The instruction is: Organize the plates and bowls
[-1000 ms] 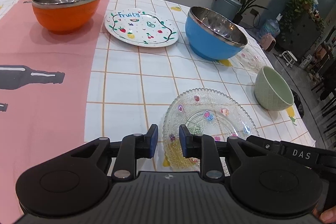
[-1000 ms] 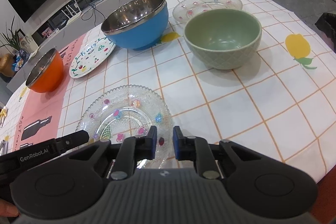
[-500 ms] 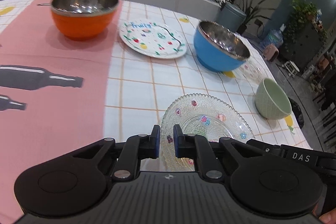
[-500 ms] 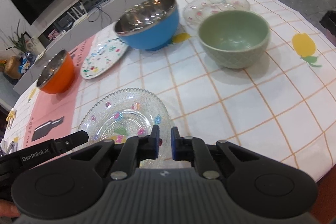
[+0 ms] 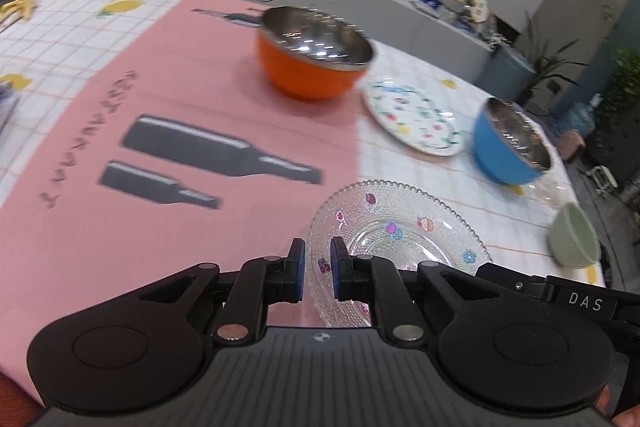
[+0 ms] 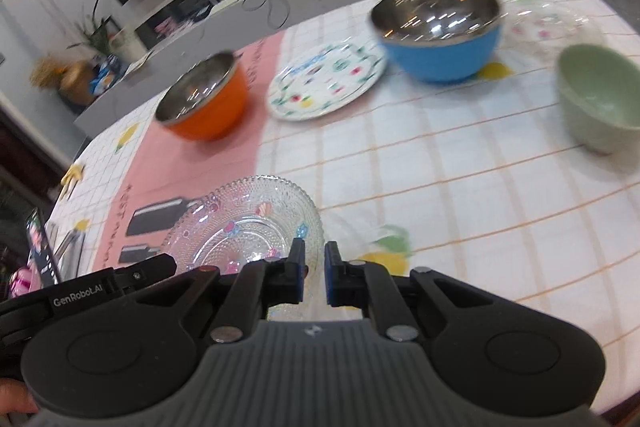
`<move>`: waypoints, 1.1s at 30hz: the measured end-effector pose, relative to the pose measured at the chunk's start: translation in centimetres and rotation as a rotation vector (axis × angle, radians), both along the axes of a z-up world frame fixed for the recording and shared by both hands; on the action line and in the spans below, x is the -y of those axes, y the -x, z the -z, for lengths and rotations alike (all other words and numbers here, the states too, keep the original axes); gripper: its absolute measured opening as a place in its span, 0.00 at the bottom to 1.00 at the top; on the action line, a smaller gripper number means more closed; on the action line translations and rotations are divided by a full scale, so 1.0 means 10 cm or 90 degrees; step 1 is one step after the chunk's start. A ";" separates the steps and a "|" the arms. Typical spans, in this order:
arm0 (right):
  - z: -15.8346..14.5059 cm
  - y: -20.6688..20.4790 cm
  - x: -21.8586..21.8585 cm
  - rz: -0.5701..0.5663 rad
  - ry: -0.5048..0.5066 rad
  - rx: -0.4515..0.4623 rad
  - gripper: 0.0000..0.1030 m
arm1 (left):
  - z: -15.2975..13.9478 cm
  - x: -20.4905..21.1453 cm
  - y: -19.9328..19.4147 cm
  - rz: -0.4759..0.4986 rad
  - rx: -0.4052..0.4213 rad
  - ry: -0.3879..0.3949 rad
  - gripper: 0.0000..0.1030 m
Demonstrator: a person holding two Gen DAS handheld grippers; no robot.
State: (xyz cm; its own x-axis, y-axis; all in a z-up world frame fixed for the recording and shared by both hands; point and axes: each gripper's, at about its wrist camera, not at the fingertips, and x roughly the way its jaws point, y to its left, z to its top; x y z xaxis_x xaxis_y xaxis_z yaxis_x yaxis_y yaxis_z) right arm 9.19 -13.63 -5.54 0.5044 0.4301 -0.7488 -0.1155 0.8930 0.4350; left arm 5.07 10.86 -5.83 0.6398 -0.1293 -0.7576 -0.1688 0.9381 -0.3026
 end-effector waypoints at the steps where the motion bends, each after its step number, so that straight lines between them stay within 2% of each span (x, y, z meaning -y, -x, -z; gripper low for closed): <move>1: 0.02 0.00 -0.05 -0.007 0.000 -0.003 0.07 | 0.02 -0.03 0.01 -0.005 -0.004 -0.001 0.14; 15: 0.20 0.02 -0.20 -0.035 0.017 -0.023 0.07 | 0.17 -0.10 0.08 -0.014 -0.019 -0.023 0.14; 22: 0.25 0.03 -0.21 -0.044 0.018 -0.030 0.06 | 0.17 -0.03 0.07 -0.011 -0.033 -0.060 0.14; 25: 0.24 0.03 -0.20 -0.046 0.007 -0.034 0.11 | 0.16 -0.02 0.07 -0.014 -0.034 -0.070 0.15; 26: 0.23 0.03 -0.18 -0.046 0.008 -0.032 0.15 | 0.13 -0.02 0.08 -0.018 -0.028 -0.075 0.17; 27: 0.21 0.04 -0.17 -0.044 0.013 -0.027 0.24 | 0.11 -0.02 0.08 -0.019 -0.022 -0.080 0.22; 28: 0.18 0.05 -0.15 -0.040 0.017 -0.019 0.26 | 0.08 -0.02 0.09 -0.021 -0.015 -0.082 0.24; 31: 0.08 0.08 -0.05 -0.030 0.029 0.007 0.27 | -0.03 -0.01 0.07 -0.015 0.010 -0.077 0.24; 33: 0.01 0.09 0.03 -0.011 0.039 0.024 0.39 | -0.11 0.02 0.02 0.000 0.026 -0.070 0.25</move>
